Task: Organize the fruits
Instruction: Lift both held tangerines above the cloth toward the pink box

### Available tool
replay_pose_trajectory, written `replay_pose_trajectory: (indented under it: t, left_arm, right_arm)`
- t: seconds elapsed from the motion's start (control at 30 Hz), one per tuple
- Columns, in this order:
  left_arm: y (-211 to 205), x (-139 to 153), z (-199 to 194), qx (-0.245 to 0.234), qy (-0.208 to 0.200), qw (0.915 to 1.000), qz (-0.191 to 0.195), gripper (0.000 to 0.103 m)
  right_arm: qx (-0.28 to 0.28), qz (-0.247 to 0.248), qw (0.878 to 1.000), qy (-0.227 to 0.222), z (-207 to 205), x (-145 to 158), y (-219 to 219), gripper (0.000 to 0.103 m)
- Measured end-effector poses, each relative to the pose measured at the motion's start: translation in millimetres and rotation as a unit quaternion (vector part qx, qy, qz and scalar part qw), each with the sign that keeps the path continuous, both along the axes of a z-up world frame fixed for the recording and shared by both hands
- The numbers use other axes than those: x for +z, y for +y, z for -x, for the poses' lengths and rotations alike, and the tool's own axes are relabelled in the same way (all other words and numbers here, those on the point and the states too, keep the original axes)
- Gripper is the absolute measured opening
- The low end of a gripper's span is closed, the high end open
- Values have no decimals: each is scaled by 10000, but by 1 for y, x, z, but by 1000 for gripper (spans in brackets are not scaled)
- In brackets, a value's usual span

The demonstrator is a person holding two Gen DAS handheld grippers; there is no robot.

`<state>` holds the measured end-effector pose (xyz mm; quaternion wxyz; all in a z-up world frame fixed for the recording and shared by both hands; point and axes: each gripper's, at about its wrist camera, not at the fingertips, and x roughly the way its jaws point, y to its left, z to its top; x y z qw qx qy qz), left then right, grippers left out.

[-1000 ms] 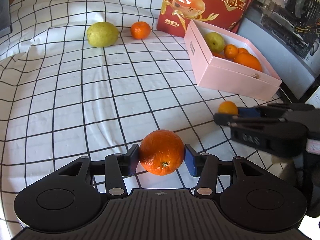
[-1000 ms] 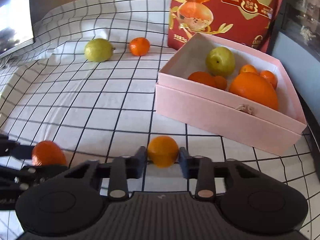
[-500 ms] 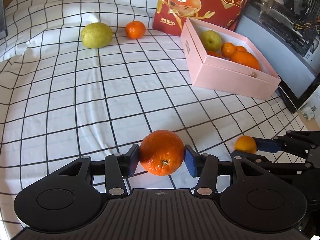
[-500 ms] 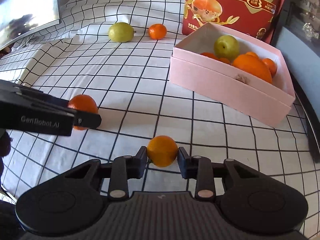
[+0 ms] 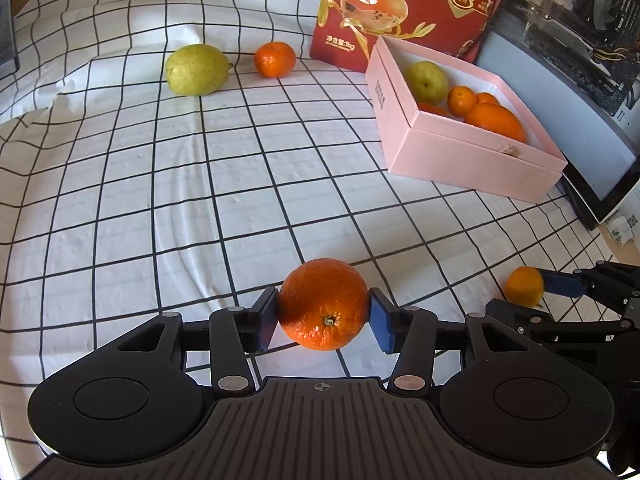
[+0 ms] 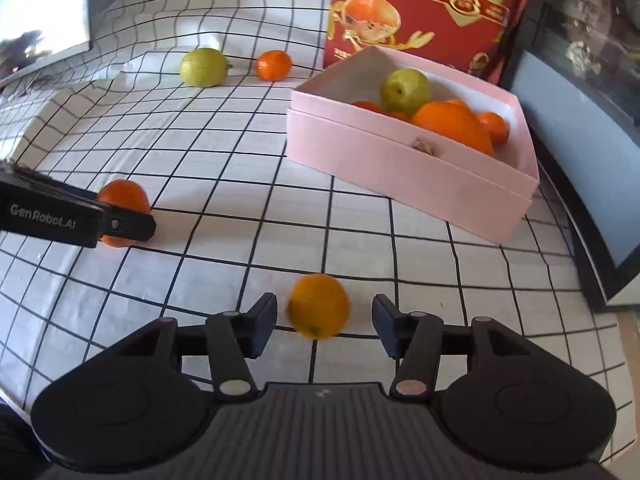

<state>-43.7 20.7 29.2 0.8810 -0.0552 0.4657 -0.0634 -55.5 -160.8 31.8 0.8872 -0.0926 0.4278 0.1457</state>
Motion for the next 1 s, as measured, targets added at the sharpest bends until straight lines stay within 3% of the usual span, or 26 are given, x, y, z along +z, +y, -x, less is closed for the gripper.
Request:
replay_pose_trajectory:
  t: [0.47, 0.53, 0.7, 1.0]
  left_arm:
    - [-1, -3, 0, 22, 48, 10000, 25, 53]
    - [0, -4, 0, 33, 49, 10000, 50, 53]
    - [0, -3, -1, 51, 65, 9999, 90, 53]
    - [-2, -4, -1, 45, 31, 10000, 46, 53]
  right_arm:
    - [-59, -302, 9995, 29, -3, -3, -2, 53]
    - [-84, -316, 9995, 51, -2, -3, -3, 52]
    - [-172, -280, 9994, 93, -2, 1, -4, 32]
    - [-305, -372, 9988, 44, 4, 6, -9, 32]
